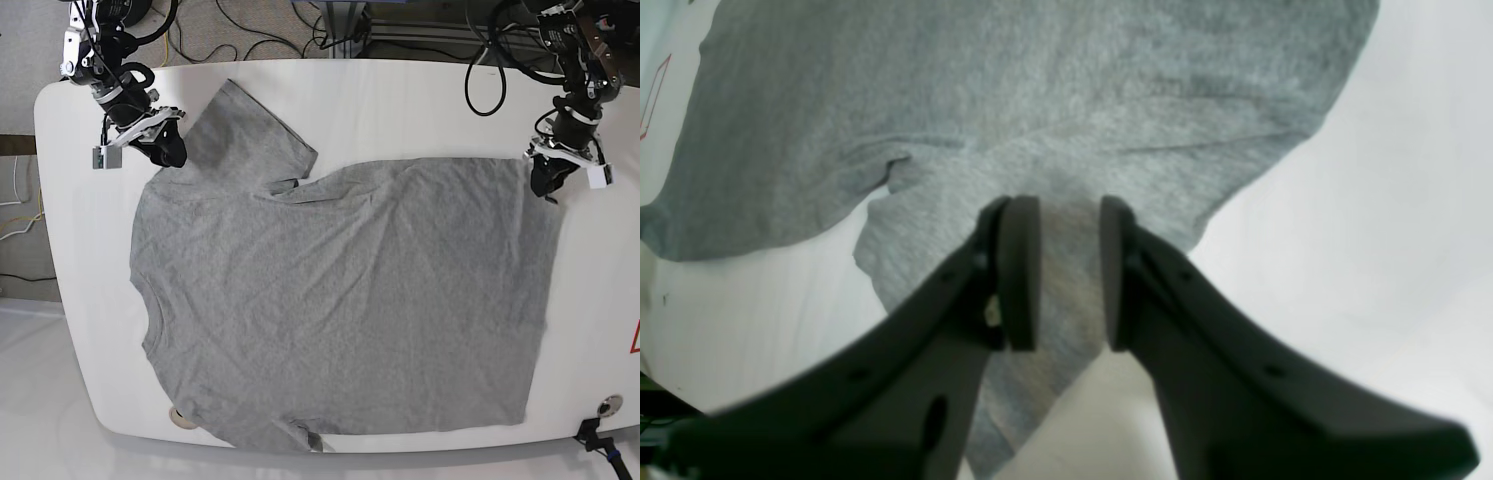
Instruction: Fold the T-shirt properly
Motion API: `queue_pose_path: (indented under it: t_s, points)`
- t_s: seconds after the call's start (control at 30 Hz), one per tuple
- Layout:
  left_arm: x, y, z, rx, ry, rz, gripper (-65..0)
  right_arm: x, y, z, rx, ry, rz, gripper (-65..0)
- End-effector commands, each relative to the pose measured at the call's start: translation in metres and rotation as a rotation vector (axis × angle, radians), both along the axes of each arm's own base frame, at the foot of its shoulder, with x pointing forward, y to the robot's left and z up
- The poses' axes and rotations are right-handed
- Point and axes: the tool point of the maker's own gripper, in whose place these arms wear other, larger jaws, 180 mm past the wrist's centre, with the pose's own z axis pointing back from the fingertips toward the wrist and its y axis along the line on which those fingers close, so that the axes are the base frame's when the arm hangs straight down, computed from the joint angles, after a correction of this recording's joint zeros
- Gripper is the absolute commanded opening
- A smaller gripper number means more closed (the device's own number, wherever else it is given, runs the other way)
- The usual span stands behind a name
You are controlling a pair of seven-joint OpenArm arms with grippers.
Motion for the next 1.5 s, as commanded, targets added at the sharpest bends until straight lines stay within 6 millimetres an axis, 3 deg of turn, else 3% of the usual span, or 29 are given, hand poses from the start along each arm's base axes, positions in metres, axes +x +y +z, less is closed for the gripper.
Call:
queue_pose_path:
  t_s: [0.0,0.2,0.23,0.27,0.73,0.87,1.07,1.3,1.47]
  points:
    - [0.007,0.003,0.014,0.010,-0.048,-0.008,-52.5,0.006,-0.002,0.012,-0.003,-0.044,0.002,-50.7]
    - [0.006,0.006,0.014,0.011,-0.046,0.000,-52.7,0.005,-0.002,0.011,-0.001,-0.043,0.000,-50.6]
    - [-0.010,0.002,-0.006,0.014,0.033,-0.001,-52.5,0.000,0.005,-0.001,0.015,0.000,-0.006,-50.0]
    - [-0.012,0.002,-0.007,0.015,0.040,-0.003,-52.4,0.000,0.005,-0.001,0.015,0.000,-0.006,-50.0]
    - [-0.011,0.003,-0.001,0.028,0.027,-0.004,-52.2,0.000,0.004,0.000,0.014,-0.003,-0.005,-49.8]
    - [-0.017,0.022,0.002,0.041,0.022,0.052,-52.1,0.000,0.004,0.000,0.014,-0.003,-0.005,-49.8]
    - [-0.020,0.035,-0.003,0.027,0.056,0.142,-38.3,0.001,0.004,0.000,0.014,-0.006,-0.005,-49.8]
    - [-0.015,0.035,-0.001,0.021,0.048,0.145,-38.1,0.001,0.004,0.000,0.014,-0.006,-0.005,-49.8]
    - [-0.020,0.036,-0.026,-0.035,0.098,0.171,-38.1,0.001,0.004,0.001,0.014,-0.007,-0.005,-49.8]
